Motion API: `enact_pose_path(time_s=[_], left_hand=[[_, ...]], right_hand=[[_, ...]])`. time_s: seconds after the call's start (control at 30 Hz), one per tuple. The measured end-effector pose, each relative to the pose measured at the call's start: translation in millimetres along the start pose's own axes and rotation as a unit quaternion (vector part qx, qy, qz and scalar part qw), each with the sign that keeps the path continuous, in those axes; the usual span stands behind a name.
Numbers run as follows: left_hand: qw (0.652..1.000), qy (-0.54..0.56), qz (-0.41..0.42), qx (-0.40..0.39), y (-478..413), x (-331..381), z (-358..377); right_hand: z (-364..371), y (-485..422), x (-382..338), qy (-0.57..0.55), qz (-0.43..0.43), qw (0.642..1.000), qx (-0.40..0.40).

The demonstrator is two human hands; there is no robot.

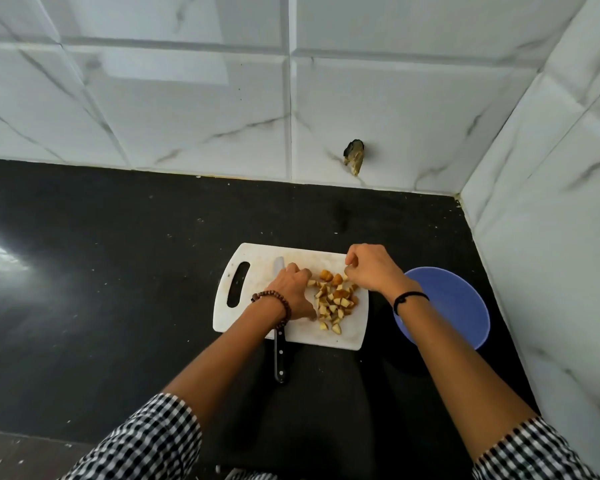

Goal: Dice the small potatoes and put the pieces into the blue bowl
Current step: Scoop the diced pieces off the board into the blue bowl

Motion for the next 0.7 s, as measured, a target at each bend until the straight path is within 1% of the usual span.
enact_pose_path(time_s=[0.1,0.23,0.37,0.47,0.53,0.6,0.7], left_hand=[[0.998,-0.032,-0.02,-0.054,-0.8,5.1,2.2],[0.994,-0.044,-0.018,-0.095,2.0,10.0,6.7],[0.991,-0.08,-0.008,-0.106,2.5,13.5,10.4],[0.989,-0.088,-0.013,-0.12,-1.8,17.9,8.1],[0.989,-0.093,-0.019,-0.116,-5.1,22.2,5.0],[0.99,-0.089,-0.025,-0.105,-8.0,25.7,3.9],[0.992,-0.079,-0.009,-0.095,-10.6,31.0,5.3]], right_hand=[[6.4,6.2,-5.3,0.031,-0.022,0.999,-0.027],[19.8,16.6,-8.7,-0.002,-0.045,0.998,-0.045],[22.9,24.7,-5.5,-0.049,-0.044,0.996,-0.062],[27.7,30.6,-1.6,-0.031,-0.051,0.993,-0.105],[28.9,34.9,-0.3,-0.011,-0.049,0.991,-0.127],[29.6,38.2,-1.8,0.004,-0.05,0.99,-0.133],[34.5,41.4,-6.5,0.002,-0.048,0.989,-0.143]])
Point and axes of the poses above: each hand's wrist, its own y-axis away from the middle knuckle, its own z-axis out of the palm, x = y × z, the point moved 6 cm from there along -y, towards the middle knuckle, and after that the axes turned 13 degrees about y, right-handed, at the moved point
